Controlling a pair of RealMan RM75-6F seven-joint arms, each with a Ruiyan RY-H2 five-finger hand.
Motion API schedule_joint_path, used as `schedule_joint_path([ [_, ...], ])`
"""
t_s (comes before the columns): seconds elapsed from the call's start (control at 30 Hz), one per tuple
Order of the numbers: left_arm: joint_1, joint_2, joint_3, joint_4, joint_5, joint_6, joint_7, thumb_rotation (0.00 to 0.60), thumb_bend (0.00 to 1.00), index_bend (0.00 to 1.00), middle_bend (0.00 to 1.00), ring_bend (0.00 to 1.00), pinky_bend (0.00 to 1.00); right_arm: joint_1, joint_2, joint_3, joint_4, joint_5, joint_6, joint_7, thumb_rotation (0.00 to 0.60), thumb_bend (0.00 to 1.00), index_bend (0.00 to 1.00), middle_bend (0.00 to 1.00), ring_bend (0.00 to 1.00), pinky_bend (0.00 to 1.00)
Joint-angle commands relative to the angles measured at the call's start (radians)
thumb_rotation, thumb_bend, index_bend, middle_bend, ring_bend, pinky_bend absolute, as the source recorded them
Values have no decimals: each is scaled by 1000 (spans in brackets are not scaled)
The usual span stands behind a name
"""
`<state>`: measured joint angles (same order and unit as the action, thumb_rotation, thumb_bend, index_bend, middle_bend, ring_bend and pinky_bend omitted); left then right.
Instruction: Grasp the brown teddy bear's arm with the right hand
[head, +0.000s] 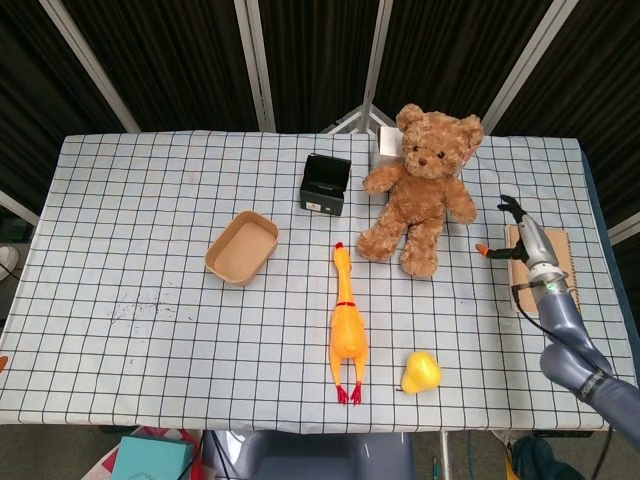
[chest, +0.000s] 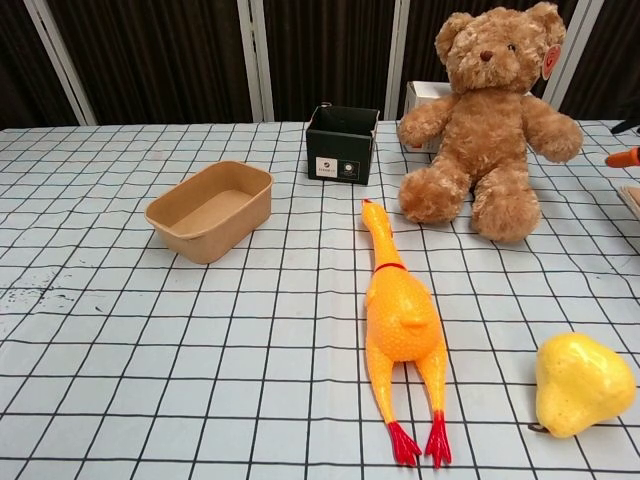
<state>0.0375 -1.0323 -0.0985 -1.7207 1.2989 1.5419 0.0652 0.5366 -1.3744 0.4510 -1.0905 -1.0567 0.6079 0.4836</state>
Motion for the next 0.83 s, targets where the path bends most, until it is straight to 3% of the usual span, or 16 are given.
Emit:
schedule_joint_path([
  [0.03, 4, 4, 5, 0, 15, 6, -11, 600, 269, 224, 0, 0, 135, -219, 131, -107, -255, -167, 329, -79, 600, 237, 146, 210, 97, 0],
  [0.17, 11, 9, 19, 0, 51, 20, -27, 600, 269, 225, 0, 0, 135, -357, 129, -215, -374, -283, 588, -235, 600, 237, 179, 215, 106, 0],
  [0.37, 25, 17, 34, 6, 89, 41, -62, 600, 269, 224, 0, 0, 135, -442, 72, -307, -358, -413, 806, -447, 600, 236, 183, 216, 108, 0],
  [0.67, 26, 24, 24, 22, 79, 39, -99, 600, 269, 225, 0, 0, 135, -464, 60, -317, -314, -478, 934, -625, 600, 237, 183, 216, 108, 0],
  [0.83, 17, 24, 27, 23, 81, 22, -97, 600, 269, 224, 0, 0, 135, -473, 86, -334, -341, -484, 937, -655, 600, 237, 183, 215, 108, 0],
])
